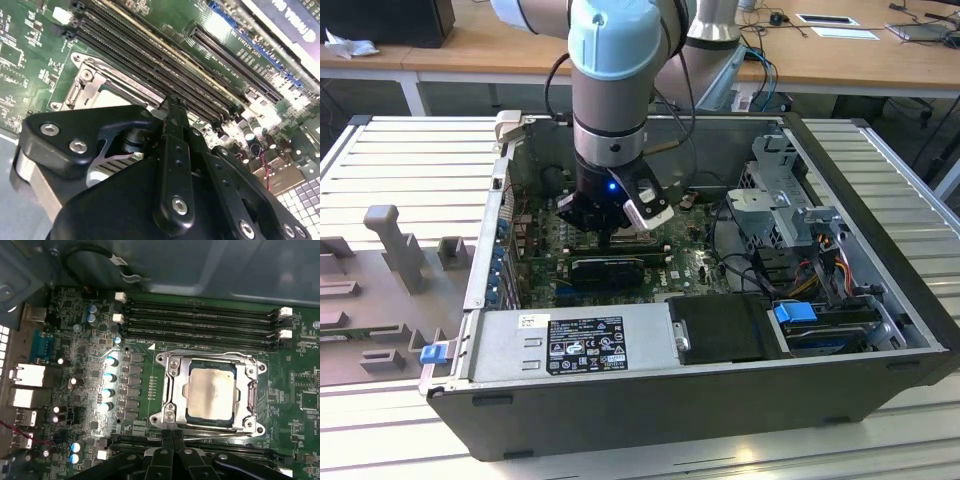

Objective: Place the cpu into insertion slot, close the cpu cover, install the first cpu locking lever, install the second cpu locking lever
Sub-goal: 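Install the second cpu locking lever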

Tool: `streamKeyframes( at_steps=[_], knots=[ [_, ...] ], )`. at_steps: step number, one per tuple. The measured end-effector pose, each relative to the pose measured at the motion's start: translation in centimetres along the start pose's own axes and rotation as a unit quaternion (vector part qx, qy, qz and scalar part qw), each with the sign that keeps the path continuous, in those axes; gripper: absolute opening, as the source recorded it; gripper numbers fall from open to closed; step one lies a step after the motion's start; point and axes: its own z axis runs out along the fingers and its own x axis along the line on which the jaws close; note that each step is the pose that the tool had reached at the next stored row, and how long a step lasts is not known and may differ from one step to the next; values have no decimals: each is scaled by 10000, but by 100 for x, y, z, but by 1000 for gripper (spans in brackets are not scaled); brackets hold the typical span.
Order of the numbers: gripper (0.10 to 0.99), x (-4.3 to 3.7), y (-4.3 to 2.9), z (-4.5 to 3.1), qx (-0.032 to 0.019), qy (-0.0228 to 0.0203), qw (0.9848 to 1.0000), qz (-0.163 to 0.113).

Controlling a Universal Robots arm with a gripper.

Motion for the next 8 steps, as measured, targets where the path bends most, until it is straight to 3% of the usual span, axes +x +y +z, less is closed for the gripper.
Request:
streamKeyframes(
  at_steps=[4, 8],
  knots=[
    [106, 55, -66, 8, -153, -27, 9999, -5],
    [106, 97, -85, 43, -292, -45, 9996, -13]
  ],
)
